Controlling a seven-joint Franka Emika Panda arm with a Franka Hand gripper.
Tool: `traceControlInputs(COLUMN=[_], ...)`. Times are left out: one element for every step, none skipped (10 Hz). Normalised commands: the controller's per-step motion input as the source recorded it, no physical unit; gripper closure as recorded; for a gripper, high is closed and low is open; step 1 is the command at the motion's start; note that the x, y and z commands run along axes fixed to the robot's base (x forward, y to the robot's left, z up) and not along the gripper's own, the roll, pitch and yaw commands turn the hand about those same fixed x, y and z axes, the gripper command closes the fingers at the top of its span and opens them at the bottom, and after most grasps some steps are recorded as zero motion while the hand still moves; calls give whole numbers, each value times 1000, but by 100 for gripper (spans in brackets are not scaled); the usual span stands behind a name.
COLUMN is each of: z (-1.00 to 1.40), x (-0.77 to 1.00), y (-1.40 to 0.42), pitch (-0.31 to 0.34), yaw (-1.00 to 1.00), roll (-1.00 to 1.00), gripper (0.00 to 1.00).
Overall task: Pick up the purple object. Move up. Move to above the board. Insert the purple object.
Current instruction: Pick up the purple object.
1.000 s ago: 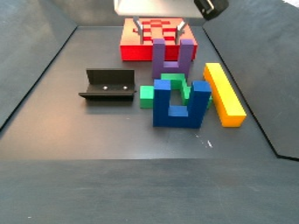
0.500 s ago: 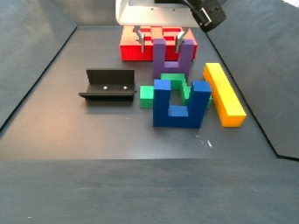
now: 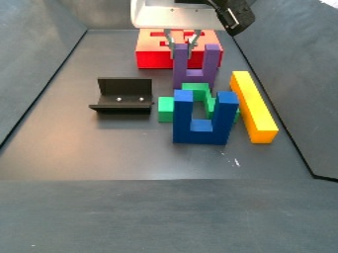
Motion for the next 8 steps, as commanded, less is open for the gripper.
traceControlInputs(z=[0,0,0,0,0,0,0,0], x=[0,0,0,0,0,0,0,0], y=[0,0,0,0,0,0,0,0], pitch=[0,0,0,0,0,0,0,0], yaw=[0,0,0,0,0,0,0,0], roll=[0,0,0,0,0,0,0,0], gripper=[100,100,100,100,100,100,100,100])
